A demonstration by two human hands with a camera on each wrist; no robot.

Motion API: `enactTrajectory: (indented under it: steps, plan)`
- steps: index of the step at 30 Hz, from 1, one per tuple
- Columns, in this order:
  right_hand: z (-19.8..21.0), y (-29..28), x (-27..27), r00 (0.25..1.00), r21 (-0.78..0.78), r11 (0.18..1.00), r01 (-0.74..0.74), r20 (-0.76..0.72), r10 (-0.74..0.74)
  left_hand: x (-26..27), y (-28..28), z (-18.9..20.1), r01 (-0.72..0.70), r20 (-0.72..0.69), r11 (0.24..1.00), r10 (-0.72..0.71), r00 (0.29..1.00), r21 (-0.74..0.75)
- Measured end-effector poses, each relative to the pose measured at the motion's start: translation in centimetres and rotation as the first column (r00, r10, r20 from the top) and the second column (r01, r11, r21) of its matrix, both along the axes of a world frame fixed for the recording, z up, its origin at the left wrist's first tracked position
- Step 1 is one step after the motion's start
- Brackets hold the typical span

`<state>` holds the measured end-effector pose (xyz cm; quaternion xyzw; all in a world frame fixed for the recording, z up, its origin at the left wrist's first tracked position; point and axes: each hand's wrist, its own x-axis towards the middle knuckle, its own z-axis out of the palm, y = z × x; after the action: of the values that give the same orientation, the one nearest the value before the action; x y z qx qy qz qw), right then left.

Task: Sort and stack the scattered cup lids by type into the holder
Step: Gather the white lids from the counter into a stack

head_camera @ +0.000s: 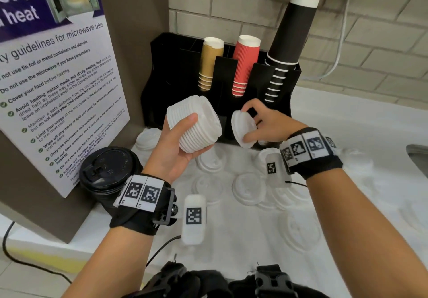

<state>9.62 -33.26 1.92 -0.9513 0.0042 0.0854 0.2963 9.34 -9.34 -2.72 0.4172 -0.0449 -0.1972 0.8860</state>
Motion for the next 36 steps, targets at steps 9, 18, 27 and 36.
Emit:
enactTrajectory:
  steps: [9,18,27,36]
  plan:
    - [-0.6,5.2,-5.7,0.973,0.581,0.809,-0.083,0.221,-0.059,-0.7,-1.4,-0.9,0.032,0.054,0.996,-0.037,0.998,0.088]
    - [-0.6,6.2,-6.0,0.966,0.525,0.85,-0.046,0.239,-0.095,-1.0,-1.1,-1.1,0.106,0.094,0.987,-0.118,0.989,0.123]
    - [-0.9,7.5,-6.9,0.934,0.534,0.845,-0.028,0.314,-0.168,-1.0,-1.1,-1.4,0.171,-0.01,0.985,-0.171,0.985,0.003]
    - [-1.5,8.2,-8.4,0.875,0.471,0.877,0.098,0.379,-0.301,-1.5,-1.1,-2.2,0.312,-0.056,0.949,-0.314,0.948,-0.042]
